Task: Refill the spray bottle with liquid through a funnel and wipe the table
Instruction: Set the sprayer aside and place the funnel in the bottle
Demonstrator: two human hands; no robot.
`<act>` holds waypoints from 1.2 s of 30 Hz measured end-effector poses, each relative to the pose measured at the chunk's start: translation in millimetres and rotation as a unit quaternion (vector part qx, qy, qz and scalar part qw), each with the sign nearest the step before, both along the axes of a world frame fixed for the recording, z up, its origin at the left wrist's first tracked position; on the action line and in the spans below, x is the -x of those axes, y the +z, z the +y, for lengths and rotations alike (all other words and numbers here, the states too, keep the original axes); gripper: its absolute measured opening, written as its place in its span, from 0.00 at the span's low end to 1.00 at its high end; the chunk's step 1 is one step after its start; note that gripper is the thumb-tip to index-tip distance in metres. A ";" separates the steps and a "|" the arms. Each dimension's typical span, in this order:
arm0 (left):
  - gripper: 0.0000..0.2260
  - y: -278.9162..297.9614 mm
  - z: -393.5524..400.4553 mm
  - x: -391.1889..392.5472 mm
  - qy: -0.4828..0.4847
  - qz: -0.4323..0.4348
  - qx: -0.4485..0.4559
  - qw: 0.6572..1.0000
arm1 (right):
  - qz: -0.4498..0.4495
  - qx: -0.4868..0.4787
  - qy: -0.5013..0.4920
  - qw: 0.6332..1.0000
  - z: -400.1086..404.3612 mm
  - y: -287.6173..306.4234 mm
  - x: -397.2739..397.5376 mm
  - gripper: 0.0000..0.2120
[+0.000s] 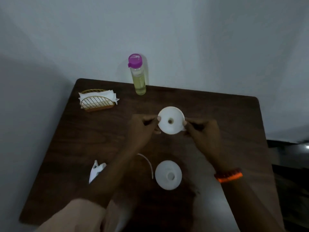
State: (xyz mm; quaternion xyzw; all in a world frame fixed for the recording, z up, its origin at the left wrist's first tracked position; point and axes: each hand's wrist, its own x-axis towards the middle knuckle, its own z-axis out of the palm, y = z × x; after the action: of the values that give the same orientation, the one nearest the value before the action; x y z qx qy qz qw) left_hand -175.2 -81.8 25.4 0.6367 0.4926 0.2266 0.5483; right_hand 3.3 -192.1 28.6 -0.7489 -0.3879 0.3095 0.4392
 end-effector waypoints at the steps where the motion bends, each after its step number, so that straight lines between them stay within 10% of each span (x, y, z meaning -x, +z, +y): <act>1: 0.09 9.1 -17.4 10.7 0.003 0.001 0.018 1.000 | 0.012 -0.002 0.001 1.000 -20.7 14.9 11.2 0.09; 12: 0.11 41.2 -125.8 83.4 -0.006 -0.019 0.060 0.998 | 0.120 0.008 -0.055 0.991 -138.8 56.6 84.2 0.07; 36: 0.06 17.9 -130.2 75.7 -0.003 0.029 0.111 0.993 | 0.110 0.047 -0.079 0.990 -139.8 22.0 84.1 0.07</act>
State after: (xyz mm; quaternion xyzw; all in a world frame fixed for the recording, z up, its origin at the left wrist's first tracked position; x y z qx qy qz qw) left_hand -250.9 -212.1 43.3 0.5798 0.5284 0.1504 0.6017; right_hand -80.8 -331.9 50.7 -0.7586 -0.2617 0.3718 0.4667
